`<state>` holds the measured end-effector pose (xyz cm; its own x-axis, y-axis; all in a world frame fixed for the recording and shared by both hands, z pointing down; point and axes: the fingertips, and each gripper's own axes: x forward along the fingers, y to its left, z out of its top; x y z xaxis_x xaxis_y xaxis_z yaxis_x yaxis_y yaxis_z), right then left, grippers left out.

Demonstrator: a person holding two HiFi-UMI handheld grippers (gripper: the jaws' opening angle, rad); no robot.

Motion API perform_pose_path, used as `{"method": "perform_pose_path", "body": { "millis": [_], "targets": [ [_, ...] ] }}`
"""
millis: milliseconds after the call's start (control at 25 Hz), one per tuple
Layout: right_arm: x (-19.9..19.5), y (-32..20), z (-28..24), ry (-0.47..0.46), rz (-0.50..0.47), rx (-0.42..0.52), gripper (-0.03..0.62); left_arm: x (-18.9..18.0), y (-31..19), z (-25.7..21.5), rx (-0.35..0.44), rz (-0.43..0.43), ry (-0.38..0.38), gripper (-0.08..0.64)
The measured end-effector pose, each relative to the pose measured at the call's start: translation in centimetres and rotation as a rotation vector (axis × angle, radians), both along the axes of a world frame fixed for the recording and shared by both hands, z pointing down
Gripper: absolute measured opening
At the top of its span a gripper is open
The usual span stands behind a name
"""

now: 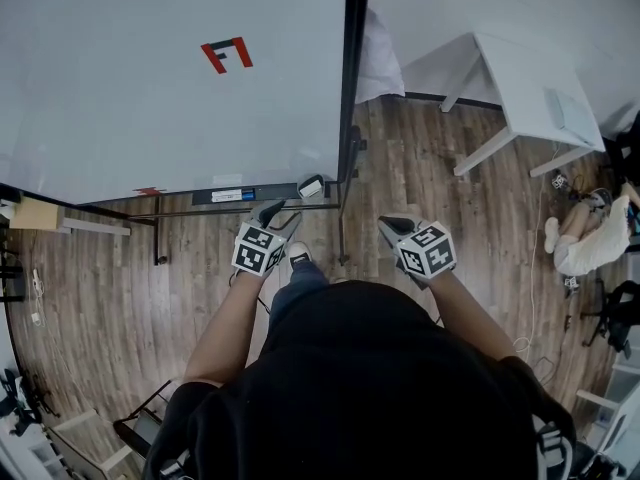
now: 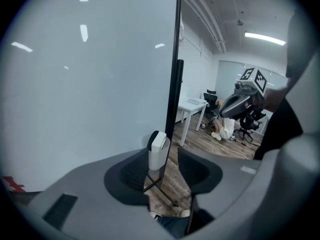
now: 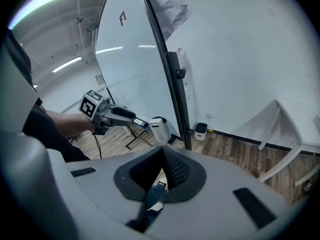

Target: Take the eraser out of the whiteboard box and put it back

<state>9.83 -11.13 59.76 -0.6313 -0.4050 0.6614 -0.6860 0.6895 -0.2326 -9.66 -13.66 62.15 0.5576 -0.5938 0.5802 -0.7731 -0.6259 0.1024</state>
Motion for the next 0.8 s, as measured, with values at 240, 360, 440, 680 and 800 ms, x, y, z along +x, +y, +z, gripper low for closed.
{"method": "perform_pose_path", "body": {
  "millis": [240, 360, 440, 680, 800],
  "targets": [
    [0.6, 0.5, -0.8, 0.008, 0.012, 0.035, -0.003, -0.5, 1.9, -1.0, 0.034, -0.026, 0.016, 0.190],
    [0.8, 0.4, -1.2, 0.010, 0.027, 0.059, -0.003, -0.9, 2.6, -0.9, 0.041, -0.036, 0.014, 0.190],
    [0.8, 0.3, -1.5, 0.005, 0.036, 0.077, -0.003, -1.3, 3.0, -0.7, 0.041, -0.042, 0.012, 0.190],
    [1.1, 0.9, -2.2, -0.001, 0.051, 0.106, -0.003, -1.3, 4.4, -1.2, 0.044, -0.063, 0.027, 0.190],
    [1.1, 1.4, -2.4, -0.003, 0.056, 0.116, -0.003, -1.4, 5.1, -1.1, 0.048, -0.064, 0.026, 0.190]
  ]
}}
